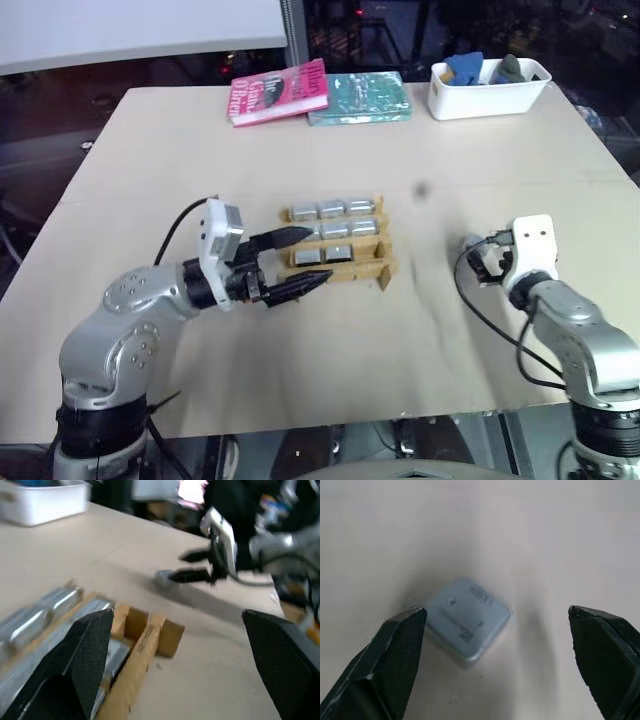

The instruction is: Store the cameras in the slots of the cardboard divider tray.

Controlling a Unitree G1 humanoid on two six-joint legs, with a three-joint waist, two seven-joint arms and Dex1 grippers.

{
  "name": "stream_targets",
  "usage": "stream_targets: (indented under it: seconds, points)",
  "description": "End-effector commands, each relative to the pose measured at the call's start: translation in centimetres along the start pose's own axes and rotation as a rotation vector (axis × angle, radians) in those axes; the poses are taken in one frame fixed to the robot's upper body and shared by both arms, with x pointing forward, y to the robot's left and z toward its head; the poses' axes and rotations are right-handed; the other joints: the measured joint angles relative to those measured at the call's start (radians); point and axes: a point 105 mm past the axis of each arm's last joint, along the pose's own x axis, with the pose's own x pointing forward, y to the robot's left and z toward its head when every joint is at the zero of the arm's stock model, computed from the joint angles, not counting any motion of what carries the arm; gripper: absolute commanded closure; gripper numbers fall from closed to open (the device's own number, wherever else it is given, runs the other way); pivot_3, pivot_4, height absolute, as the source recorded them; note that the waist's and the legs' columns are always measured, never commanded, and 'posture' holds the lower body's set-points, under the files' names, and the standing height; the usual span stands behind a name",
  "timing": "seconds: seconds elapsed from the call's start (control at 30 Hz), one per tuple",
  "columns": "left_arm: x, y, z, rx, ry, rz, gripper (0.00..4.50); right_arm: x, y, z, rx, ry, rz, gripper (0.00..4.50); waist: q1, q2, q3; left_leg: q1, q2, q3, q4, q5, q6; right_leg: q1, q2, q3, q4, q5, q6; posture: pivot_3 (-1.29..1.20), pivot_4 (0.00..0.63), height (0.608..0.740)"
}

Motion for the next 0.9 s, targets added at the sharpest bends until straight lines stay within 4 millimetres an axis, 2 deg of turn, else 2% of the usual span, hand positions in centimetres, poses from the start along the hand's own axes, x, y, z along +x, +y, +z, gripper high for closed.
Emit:
stream_targets:
  seconds: [0.03, 0.2, 0.4, 0.73, 0.8, 0.83, 0.9]
  points:
    - [-0.2, -0.9, 1.1, 0.067, -0.036, 0.01, 0.24, 0.0, 0.4, 0.1, -0.005, 0.019, -0.07, 0.0, 0.01, 0.001, -0.001, 0.0, 0.0, 0.0, 0.0, 0.0, 0.0, 0.0, 0.0, 0.0, 0.0, 0.0, 0.0, 0.0, 0.15, 0.74]
    - [-0.3, -1.0, 0.9, 0.054, -0.033, 0.016, 0.24, 0.5, 0.9, 0.2, 0.018, 0.026, -0.119, 0.0, 0.01, 0.001, -0.001, 0.002, -0.002, 0.0, 0.0, 0.0, 0.0, 0.001, 0.0, 0.0, 0.0, 0.0, 0.0, 0.0, 0.15, 0.74]
    - [-0.2, -0.9, 0.8, 0.056, -0.029, 0.017, 0.24, 0.5, -0.2, -0.2, 0.03, 0.037, -0.217, 0.0, 0.008, 0.001, -0.001, 0.002, -0.002, 0.0, -0.001, 0.0, 0.0, 0.001, 0.003, 0.0, 0.0, 0.0, 0.0, 0.0, 0.15, 0.74]
    - [0.1, -1.1, 0.8, 0.061, -0.026, 0.008, 0.24, 0.7, 0.5, -0.4, 0.157, 0.038, -0.231, 0.0, 0.003, 0.002, -0.001, 0.002, -0.001, 0.0, -0.002, 0.0, 0.0, 0.0, 0.005, 0.001, 0.0, 0.0, 0.0, 0.0, 0.15, 0.74]
    - [0.0, -1.1, 0.7, 0.061, -0.025, 0.008, 0.15, 0.6, 0.5, -0.5, 0.169, 0.037, -0.231, 0.84, 0.002, 0.002, -0.001, 0.002, -0.001, 0.0, -0.002, 0.0, 0.0, 0.0, 0.006, 0.001, 0.0, 0.0, 0.0, 0.0, 0.15, 0.74]
    - [0.1, -1.1, 0.7, 0.062, -0.025, 0.008, 0.15, 0.6, 0.5, -0.6, 0.165, 0.036, -0.232, 1.01, 0.002, 0.002, -0.001, 0.002, -0.001, 0.0, -0.002, 0.0, 0.0, 0.0, 0.006, 0.001, 0.0, 0.0, 0.0, 0.0, 0.15, 0.74]
    - [0.1, -1.0, 0.7, 0.058, -0.024, 0.007, 0.15, 0.6, 0.6, -0.6, 0.167, 0.04, -0.226, 1.97, 0.001, 0.002, -0.001, 0.002, -0.001, 0.0, -0.002, 0.0, 0.0, 0.0, 0.006, 0.001, 0.0, 0.0, 0.0, 0.0, 0.15, 0.74]
